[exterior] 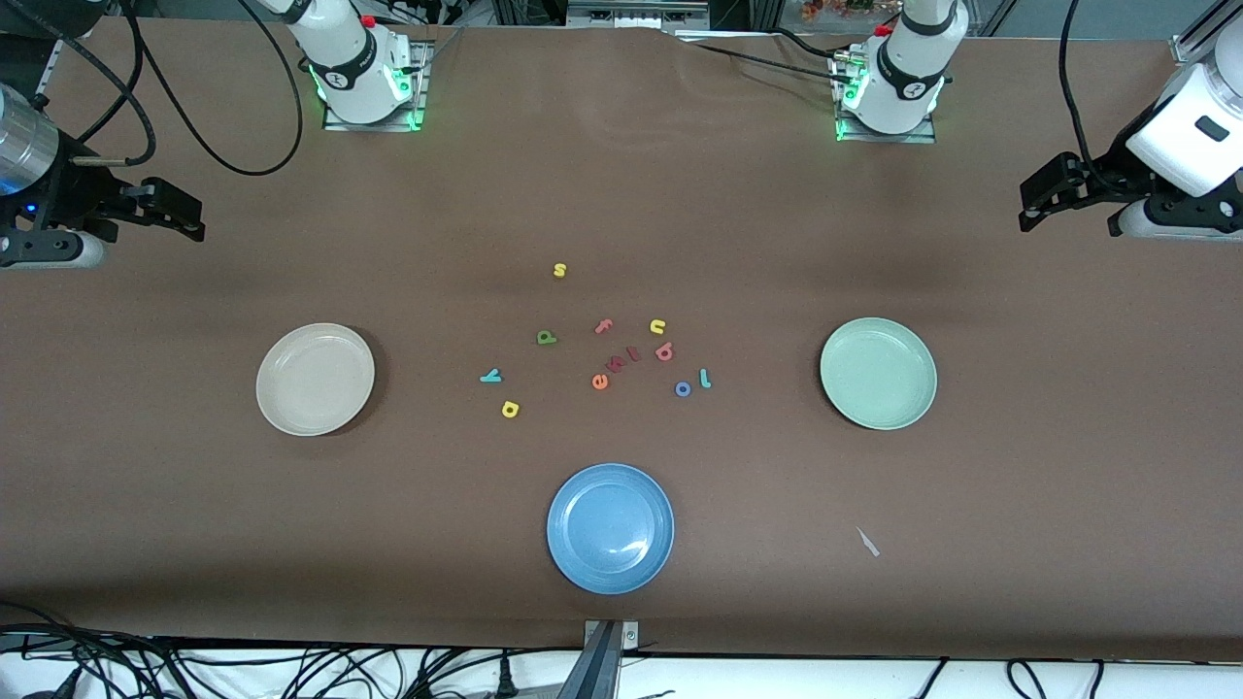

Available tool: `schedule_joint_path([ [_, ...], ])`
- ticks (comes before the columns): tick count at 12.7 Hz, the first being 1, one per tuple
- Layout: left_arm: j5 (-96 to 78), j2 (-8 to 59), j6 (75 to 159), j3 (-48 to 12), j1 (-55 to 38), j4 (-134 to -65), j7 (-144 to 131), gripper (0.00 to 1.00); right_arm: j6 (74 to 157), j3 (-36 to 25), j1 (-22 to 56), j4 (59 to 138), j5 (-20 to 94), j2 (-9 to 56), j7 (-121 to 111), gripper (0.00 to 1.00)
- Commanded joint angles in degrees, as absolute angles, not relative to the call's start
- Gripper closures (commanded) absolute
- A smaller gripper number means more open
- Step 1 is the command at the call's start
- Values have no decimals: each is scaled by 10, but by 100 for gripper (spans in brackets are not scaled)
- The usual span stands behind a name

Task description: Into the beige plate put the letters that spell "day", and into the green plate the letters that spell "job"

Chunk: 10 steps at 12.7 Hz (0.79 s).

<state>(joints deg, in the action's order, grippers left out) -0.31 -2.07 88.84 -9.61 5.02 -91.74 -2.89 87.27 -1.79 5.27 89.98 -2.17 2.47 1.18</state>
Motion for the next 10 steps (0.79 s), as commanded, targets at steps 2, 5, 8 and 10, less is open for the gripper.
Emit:
schedule_joint_path([
  [2,-18,-31,883,-96,61,-912,-17,0,867,-17,50,894,-29,26,11,0],
  [5,-25,-28,883,-55,39,-913,9,0,867,-17,50,894,-29,26,11,0],
  [8,-24,-23,884,-3,11,-918,73,0,867,-17,50,893,-29,26,10,0],
  [10,-20,-18,887,-3,8,-912,42,0,867,-16,50,893,-29,26,10,0],
])
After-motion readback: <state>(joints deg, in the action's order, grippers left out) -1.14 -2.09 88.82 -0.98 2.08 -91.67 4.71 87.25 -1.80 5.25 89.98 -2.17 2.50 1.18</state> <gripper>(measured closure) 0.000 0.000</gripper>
